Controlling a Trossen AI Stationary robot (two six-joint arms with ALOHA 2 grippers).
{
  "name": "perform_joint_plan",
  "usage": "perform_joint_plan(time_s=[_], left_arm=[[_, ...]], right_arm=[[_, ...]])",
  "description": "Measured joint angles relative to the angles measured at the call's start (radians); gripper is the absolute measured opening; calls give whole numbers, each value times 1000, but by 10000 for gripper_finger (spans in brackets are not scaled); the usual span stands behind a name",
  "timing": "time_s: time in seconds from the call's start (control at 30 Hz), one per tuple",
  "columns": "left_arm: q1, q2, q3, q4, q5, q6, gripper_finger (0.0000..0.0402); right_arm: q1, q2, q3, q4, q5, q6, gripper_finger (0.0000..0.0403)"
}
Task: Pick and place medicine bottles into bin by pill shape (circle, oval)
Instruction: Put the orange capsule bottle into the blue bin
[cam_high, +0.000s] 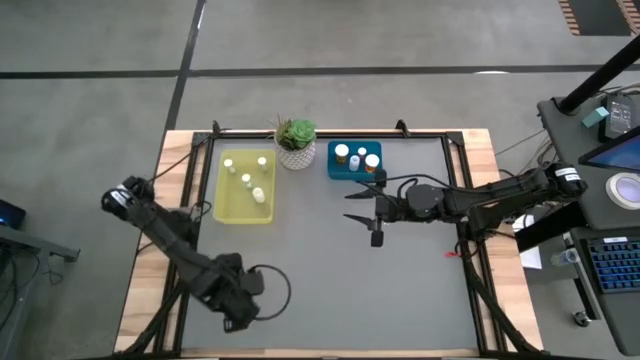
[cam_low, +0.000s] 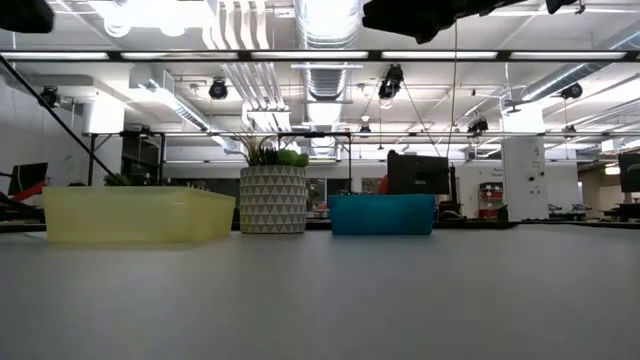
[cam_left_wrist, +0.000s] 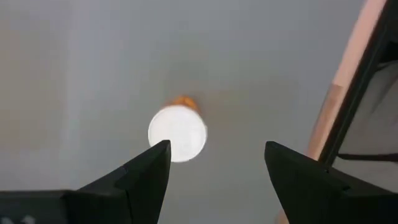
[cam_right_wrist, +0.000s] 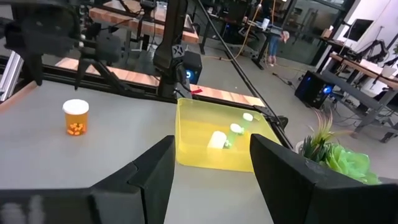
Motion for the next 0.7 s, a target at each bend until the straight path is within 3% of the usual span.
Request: perform_joint_plan(time_s=[0.23, 0.5, 0.7], left_arm=[[-52, 1, -44, -1, -78, -169, 244], [-52, 1, -92, 16, -52, -174, 249], [-51, -1, -94, 18, -73, -167, 284]], right_arm=[[0, 0, 0, 3, -3, 0, 201], [0, 2, 0, 2, -29, -4, 201], [0, 2, 0, -10, -29, -1, 201]])
